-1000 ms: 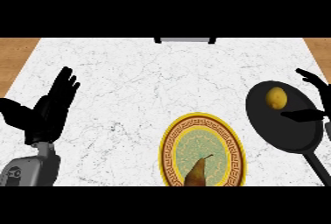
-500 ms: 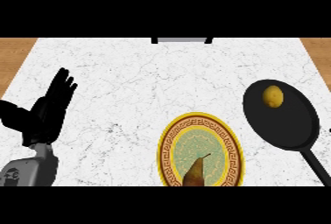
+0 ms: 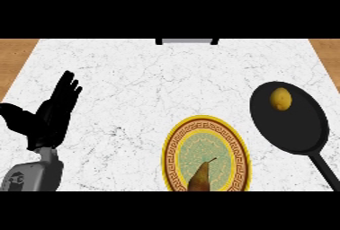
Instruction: Pick the lemon from the plate and place it in the pan
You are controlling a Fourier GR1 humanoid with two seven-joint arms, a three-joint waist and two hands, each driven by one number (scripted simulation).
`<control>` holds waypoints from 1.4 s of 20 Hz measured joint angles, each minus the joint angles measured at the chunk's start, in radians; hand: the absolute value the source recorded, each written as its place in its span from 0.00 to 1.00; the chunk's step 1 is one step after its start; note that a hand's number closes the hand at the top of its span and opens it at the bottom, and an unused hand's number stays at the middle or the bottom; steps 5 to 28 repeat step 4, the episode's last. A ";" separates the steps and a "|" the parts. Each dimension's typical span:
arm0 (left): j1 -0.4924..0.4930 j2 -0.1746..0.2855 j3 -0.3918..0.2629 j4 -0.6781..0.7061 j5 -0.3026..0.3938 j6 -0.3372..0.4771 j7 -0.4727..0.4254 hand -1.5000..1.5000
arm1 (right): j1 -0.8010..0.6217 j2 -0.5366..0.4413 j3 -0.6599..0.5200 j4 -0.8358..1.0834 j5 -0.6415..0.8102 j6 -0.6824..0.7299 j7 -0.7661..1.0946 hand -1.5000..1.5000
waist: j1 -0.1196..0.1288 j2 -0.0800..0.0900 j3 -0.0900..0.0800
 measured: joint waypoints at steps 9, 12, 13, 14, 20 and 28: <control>0.004 0.003 0.002 -0.006 -0.001 -0.002 -0.002 0.50 | 0.045 -0.020 0.007 -0.012 -0.021 0.003 -0.012 0.00 | 0.001 -0.002 0.000; 0.004 0.003 0.002 -0.006 -0.001 -0.002 -0.002 0.50 | 0.045 -0.020 0.007 -0.012 -0.021 0.003 -0.012 0.00 | 0.001 -0.002 0.000; 0.004 0.003 0.002 -0.006 -0.001 -0.002 -0.002 0.50 | 0.045 -0.020 0.007 -0.012 -0.021 0.003 -0.012 0.00 | 0.001 -0.002 0.000; 0.004 0.003 0.002 -0.006 -0.001 -0.002 -0.002 0.50 | 0.045 -0.020 0.007 -0.012 -0.021 0.003 -0.012 0.00 | 0.001 -0.002 0.000; 0.004 0.003 0.002 -0.006 -0.001 -0.002 -0.002 0.50 | 0.045 -0.020 0.007 -0.012 -0.021 0.003 -0.012 0.00 | 0.001 -0.002 0.000; 0.004 0.003 0.002 -0.006 -0.001 -0.002 -0.002 0.50 | 0.045 -0.020 0.007 -0.012 -0.021 0.003 -0.012 0.00 | 0.001 -0.002 0.000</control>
